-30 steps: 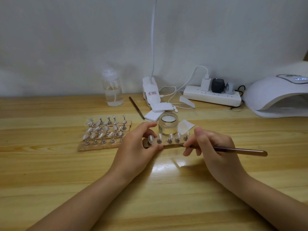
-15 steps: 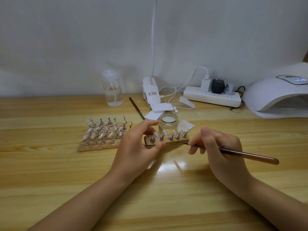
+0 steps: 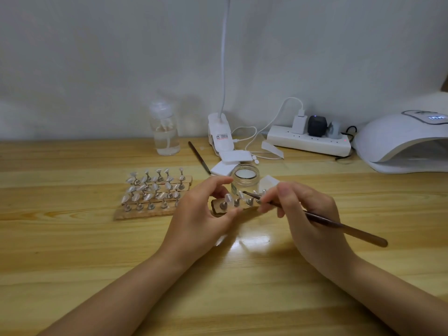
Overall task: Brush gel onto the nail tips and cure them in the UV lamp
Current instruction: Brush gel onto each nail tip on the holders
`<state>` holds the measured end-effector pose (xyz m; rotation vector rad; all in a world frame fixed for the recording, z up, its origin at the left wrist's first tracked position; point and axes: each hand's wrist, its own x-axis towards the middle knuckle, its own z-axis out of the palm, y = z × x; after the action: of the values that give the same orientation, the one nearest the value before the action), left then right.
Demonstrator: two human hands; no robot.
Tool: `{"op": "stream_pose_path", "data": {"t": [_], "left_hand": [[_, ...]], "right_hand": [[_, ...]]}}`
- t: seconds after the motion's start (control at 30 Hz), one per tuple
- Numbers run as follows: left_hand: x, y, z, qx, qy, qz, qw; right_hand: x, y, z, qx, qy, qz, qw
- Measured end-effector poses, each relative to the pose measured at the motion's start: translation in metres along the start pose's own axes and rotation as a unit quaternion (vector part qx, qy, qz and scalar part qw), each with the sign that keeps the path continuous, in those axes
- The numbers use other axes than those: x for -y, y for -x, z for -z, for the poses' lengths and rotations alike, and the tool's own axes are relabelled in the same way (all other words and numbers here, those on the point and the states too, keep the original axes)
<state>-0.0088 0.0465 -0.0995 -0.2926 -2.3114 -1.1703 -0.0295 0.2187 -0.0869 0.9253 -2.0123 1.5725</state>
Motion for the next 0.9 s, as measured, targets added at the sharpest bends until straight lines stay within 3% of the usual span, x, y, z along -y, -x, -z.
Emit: {"op": "stream_pose_path", "data": {"t": [0.23, 0.4, 0.57, 0.77, 0.9], "left_hand": [[0.0002, 0.0000, -0.0002, 0.015, 0.001, 0.013, 1.000], [0.0007, -0.0002, -0.0001, 0.016, 0.004, 0.026, 1.000], [0.0007, -0.0011, -0.0002, 0.018, 0.005, 0.026, 0.999], [0.0007, -0.0007, 0.0006, 0.026, -0.001, 0.035, 0.999], [0.0009, -0.0008, 0.0001, 0.028, 0.004, 0.036, 0.999]], "right_hand": [[0.0007, 0.0014, -0.0040, 0.008, 0.011, -0.029, 0.999], [0.0037, 0.0051, -0.0048, -0.010, -0.056, -0.041, 0.998], [0.0029, 0.0011, -0.0049, 0.008, 0.008, -0.034, 0.999], [0.0037, 0.0044, -0.0022, -0.004, -0.071, -0.060, 0.996], [0.0038, 0.0005, -0.0045, 0.012, -0.041, -0.069, 0.997]]}}
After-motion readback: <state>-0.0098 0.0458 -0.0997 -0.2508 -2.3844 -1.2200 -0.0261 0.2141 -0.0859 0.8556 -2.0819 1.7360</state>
